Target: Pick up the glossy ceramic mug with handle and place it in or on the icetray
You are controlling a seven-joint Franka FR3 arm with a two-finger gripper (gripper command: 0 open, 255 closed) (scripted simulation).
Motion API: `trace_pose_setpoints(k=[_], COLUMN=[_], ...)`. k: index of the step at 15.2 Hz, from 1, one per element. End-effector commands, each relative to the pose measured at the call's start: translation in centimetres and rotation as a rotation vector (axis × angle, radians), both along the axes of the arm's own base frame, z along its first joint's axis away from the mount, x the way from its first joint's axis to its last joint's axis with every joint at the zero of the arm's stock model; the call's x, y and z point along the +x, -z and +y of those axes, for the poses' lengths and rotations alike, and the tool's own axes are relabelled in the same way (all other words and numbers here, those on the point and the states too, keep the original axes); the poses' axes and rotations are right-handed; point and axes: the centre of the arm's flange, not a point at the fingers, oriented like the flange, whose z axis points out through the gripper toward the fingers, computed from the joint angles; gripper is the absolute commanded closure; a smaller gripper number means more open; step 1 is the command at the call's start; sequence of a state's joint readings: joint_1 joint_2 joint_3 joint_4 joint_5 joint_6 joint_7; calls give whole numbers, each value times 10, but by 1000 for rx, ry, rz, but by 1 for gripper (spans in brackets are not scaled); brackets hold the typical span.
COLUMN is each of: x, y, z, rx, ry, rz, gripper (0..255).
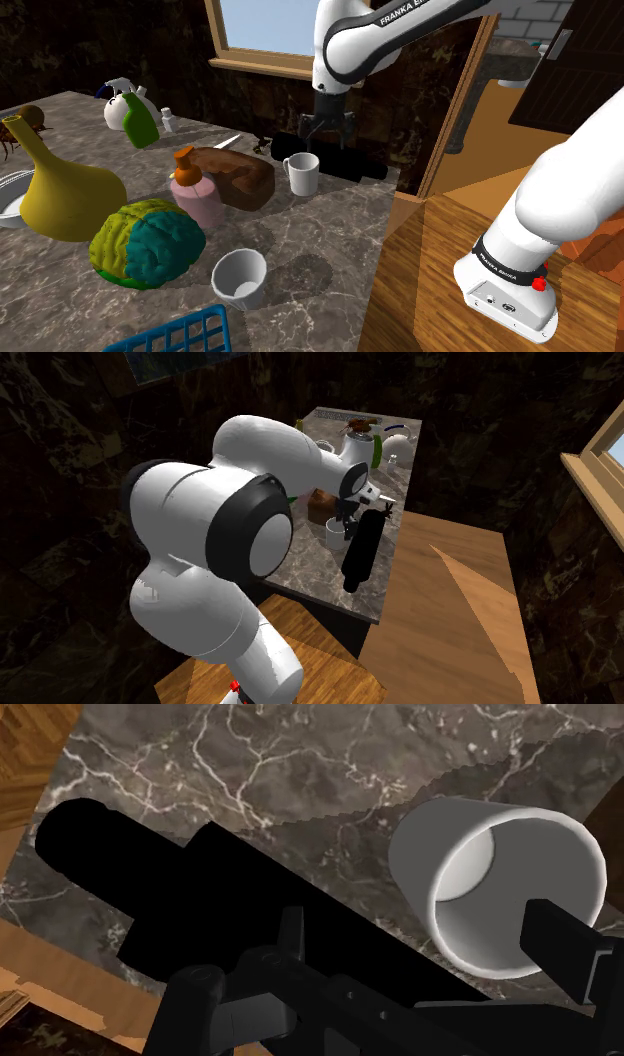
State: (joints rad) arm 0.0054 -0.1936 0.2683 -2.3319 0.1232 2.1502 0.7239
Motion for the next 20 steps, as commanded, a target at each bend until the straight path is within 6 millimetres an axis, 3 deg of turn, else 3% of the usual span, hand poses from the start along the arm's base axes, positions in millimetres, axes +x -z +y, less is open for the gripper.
trace_pose_setpoints(k=[1,10,17,18,20], x=[13,16,16,16,16], y=[19,64,63,63,63], z=[8,14,14,14,14], rx=[11,14,14,14,14], ry=[36,44,44,44,44], rz=[9,11,11,11,11], gripper=[0,0,0,255,255])
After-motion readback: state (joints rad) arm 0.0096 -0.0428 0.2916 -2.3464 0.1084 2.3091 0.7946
